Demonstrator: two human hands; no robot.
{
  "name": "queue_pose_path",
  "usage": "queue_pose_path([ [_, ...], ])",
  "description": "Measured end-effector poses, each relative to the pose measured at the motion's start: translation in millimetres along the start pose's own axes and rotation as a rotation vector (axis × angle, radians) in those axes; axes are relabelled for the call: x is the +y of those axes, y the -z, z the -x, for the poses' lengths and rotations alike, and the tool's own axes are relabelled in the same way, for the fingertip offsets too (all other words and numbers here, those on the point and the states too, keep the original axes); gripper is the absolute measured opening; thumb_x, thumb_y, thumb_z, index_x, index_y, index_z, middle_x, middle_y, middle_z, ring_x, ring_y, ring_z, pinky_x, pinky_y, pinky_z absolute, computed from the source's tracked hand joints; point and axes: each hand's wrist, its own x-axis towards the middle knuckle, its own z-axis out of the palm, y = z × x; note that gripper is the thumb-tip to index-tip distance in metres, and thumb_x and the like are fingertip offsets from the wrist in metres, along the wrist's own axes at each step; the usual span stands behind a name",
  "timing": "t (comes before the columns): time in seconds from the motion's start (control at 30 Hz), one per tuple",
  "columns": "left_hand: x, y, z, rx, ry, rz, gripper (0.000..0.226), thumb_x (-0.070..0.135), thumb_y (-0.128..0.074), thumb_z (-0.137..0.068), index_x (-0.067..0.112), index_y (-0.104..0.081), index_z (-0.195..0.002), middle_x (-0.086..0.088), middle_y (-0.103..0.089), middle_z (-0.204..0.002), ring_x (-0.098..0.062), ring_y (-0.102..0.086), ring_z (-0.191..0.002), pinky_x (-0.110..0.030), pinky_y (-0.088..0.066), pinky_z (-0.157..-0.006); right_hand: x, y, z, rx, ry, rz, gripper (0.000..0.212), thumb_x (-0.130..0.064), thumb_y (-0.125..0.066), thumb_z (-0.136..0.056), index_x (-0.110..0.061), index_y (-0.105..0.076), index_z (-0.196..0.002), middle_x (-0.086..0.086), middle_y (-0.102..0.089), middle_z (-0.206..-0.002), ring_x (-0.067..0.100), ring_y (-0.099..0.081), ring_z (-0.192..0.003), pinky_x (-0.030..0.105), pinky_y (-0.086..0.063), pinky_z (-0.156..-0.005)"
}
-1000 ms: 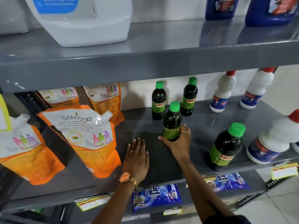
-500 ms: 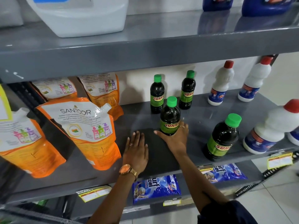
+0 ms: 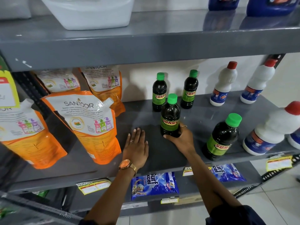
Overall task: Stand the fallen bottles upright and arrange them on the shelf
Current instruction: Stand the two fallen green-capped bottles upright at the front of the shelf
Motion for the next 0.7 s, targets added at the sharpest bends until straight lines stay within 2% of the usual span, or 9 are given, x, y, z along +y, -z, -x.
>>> queue_pose_path([
  [0.1, 0, 0, 0, -0.002, -0.006, 0.005, 0.071, 0.041, -0.001, -0.084, 0.007, -0.02, -0.143, -0.013, -0.019, -0.154, -0.024, -0.008, -0.143, -0.036, 0.001, -0.114, 2, 7, 9, -0.013, -0.018, 0.013, 0.062, -0.018, -0.09, -0.058, -0.018, -0.062, -0.113, -0.004, -0.067, -0.1, 0.013, -0.064, -0.098, 0.03, -0.052, -0.09],
  [0.2, 0, -1, -2, 0.017, -0.004, 0.03, 0.068, 0.039, -0.006, -0.086, 0.004, -0.026, -0.141, -0.015, -0.026, -0.151, -0.027, -0.015, -0.142, -0.039, -0.004, -0.114, 5, 12, 35, -0.045, -0.04, 0.033, 0.068, -0.026, -0.09, -0.058, -0.016, -0.06, -0.118, -0.005, -0.067, -0.104, 0.008, -0.063, -0.098, 0.018, -0.048, -0.085],
  [0.27, -1, -1, -2, 0.013, -0.007, 0.038, 0.068, 0.04, -0.008, -0.086, 0.004, -0.027, -0.14, -0.016, -0.027, -0.151, -0.027, -0.016, -0.141, -0.041, -0.007, -0.115, 8, 16, 54, -0.064, -0.025, 0.072, 0.069, -0.033, -0.09, -0.057, -0.016, -0.061, -0.118, -0.006, -0.07, -0.103, 0.006, -0.064, -0.097, 0.016, -0.049, -0.084],
  [0.37, -4, -2, -2, -0.018, -0.005, 0.077, 0.07, 0.042, -0.006, -0.085, 0.005, -0.026, -0.141, -0.015, -0.024, -0.152, -0.027, -0.013, -0.142, -0.039, -0.003, -0.115, 11, 21, 82, -0.069, -0.008, 0.103, 0.067, -0.035, -0.089, -0.058, -0.017, -0.061, -0.116, -0.009, -0.069, -0.098, 0.0, -0.063, -0.092, 0.006, -0.047, -0.078],
  [0.4, -4, -1, -1, -0.023, -0.001, 0.111, 0.068, 0.042, -0.008, -0.086, 0.005, -0.028, -0.14, -0.016, -0.024, -0.152, -0.027, -0.013, -0.142, -0.037, -0.002, -0.115, 12, 21, 88, -0.065, -0.003, 0.109, 0.066, -0.035, -0.088, -0.059, -0.017, -0.061, -0.117, -0.01, -0.068, -0.097, -0.001, -0.063, -0.092, 0.007, -0.048, -0.077],
  [0.5, -1, 4, 5, -0.003, -0.003, 0.247, 0.054, 0.031, -0.028, -0.089, 0.007, -0.036, -0.137, -0.016, -0.032, -0.148, -0.027, -0.019, -0.141, -0.035, -0.004, -0.114, 8, 21, 98, -0.076, 0.026, 0.136, 0.07, -0.038, -0.086, -0.062, -0.016, -0.057, -0.123, -0.011, -0.066, -0.105, 0.007, -0.063, -0.1, 0.023, -0.053, -0.087],
  [0.57, 4, 8, 18, -0.027, 0.043, 0.442, 0.051, 0.023, -0.042, -0.088, 0.015, -0.036, -0.138, -0.013, -0.033, -0.149, -0.026, -0.02, -0.14, -0.035, -0.01, -0.114, 6, 24, 105, -0.098, 0.039, 0.132, 0.079, -0.043, -0.084, -0.063, -0.017, -0.052, -0.131, -0.015, -0.059, -0.115, 0.004, -0.057, -0.111, 0.021, -0.048, -0.093],
  [0.63, 15, 13, 37, -0.122, 0.102, 0.712, 0.065, 0.019, -0.057, -0.081, 0.025, -0.031, -0.141, -0.006, -0.032, -0.15, -0.024, -0.017, -0.141, -0.037, -0.015, -0.115, 10, 33, 118, -0.033, 0.105, 0.127, 0.078, -0.054, -0.079, -0.064, -0.02, -0.053, -0.13, -0.015, -0.055, -0.122, -0.003, -0.053, -0.115, 0.015, -0.045, -0.094],
  [0.7, 30, 17, 52, -0.175, 0.066, 0.804, 0.082, 0.03, -0.064, -0.07, 0.033, -0.025, -0.142, 0.004, -0.034, -0.148, -0.019, -0.017, -0.141, -0.035, -0.015, -0.115, 17, 48, 137, 0.152, 0.165, 0.144, 0.062, -0.062, -0.071, -0.068, -0.027, -0.055, -0.117, -0.01, -0.057, -0.112, 0.0, -0.055, -0.105, 0.015, -0.046, -0.086],
])
